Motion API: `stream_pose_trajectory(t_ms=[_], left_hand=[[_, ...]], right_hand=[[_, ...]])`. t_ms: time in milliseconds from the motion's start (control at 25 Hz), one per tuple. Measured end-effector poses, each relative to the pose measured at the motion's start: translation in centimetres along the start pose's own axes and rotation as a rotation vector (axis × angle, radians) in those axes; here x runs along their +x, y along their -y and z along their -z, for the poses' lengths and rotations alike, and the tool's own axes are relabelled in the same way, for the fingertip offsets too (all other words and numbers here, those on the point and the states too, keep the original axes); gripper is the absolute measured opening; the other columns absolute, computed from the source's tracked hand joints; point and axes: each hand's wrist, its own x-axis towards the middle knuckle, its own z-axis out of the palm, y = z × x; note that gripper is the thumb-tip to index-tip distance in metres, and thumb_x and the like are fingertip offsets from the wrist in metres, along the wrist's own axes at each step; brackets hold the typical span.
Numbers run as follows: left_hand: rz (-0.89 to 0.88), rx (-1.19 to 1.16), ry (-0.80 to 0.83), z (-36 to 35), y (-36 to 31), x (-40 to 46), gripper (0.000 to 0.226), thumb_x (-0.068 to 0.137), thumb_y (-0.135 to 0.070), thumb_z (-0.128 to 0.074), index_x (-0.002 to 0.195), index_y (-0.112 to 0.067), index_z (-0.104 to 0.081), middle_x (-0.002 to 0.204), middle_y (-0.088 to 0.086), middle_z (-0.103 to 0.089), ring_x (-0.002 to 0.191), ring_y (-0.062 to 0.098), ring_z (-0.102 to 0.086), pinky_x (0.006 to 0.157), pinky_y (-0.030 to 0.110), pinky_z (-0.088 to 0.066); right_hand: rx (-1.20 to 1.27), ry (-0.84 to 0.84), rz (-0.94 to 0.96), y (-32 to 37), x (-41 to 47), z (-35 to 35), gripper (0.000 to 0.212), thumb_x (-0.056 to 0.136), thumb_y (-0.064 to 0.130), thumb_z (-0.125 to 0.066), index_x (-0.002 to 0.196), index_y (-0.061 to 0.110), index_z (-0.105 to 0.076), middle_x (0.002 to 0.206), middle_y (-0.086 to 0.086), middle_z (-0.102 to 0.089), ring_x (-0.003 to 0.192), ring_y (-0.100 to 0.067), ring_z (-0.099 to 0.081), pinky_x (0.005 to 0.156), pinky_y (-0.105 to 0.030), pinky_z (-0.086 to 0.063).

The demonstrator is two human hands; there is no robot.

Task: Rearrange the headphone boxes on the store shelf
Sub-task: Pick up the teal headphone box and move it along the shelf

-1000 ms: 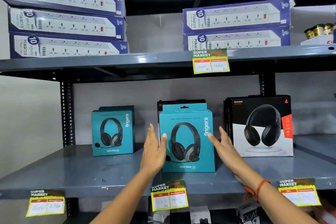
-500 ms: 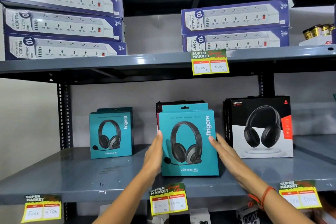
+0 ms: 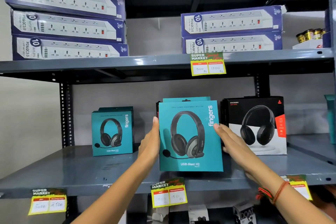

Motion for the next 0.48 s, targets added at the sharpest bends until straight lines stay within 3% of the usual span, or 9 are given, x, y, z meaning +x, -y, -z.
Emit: stream_pose_trajectory(t_ms=[200,320,360,480], left_hand=[[0.057,-0.023,-0.178,5.3,3.0,2.1,0.079,0.091,-0.078,-0.014,0.141,-0.035,-0.058,0.148,0.007,-0.059,0.137,0.034,-0.052,0.116,0.059,-0.037],[0.070,-0.043,-0.274,9.9,4.8,4.1,0.082,0.087,-0.083,-0.014,0.139,-0.039,-0.059,0.147,0.008,-0.060,0.136,0.035,-0.053,0.115,0.059,-0.038],[0.085,-0.033,-0.305,11.4,5.4,4.8,0.083,0.085,-0.085,-0.014,0.138,-0.040,-0.060,0.145,0.008,-0.061,0.134,0.035,-0.054,0.115,0.059,-0.039],[0.146,-0.048,-0.364,16.3,7.4,7.7,0.094,0.076,-0.091,-0.014,0.139,-0.038,-0.060,0.149,0.011,-0.058,0.138,0.037,-0.051,0.116,0.058,-0.037]], right_hand=[[0.044,0.086,0.030,-0.5,2.7,-6.7,0.062,0.067,0.086,-0.043,0.119,0.055,-0.057,0.110,0.032,-0.071,0.096,0.020,-0.064,0.070,-0.010,-0.044],[0.086,0.182,0.021,-0.7,5.1,-12.2,0.062,0.068,0.090,-0.045,0.126,0.069,-0.044,0.124,0.046,-0.051,0.106,0.026,-0.054,0.091,-0.013,-0.043],[0.098,0.215,0.012,-0.9,5.8,-13.9,0.069,0.071,0.088,-0.045,0.136,0.065,-0.036,0.121,0.052,-0.044,0.110,0.026,-0.049,0.098,-0.014,-0.041],[0.065,0.288,0.010,-1.3,8.9,-19.4,0.080,0.080,0.081,-0.042,0.150,0.052,-0.017,0.112,0.057,-0.036,0.103,0.032,-0.045,0.092,-0.006,-0.034]])
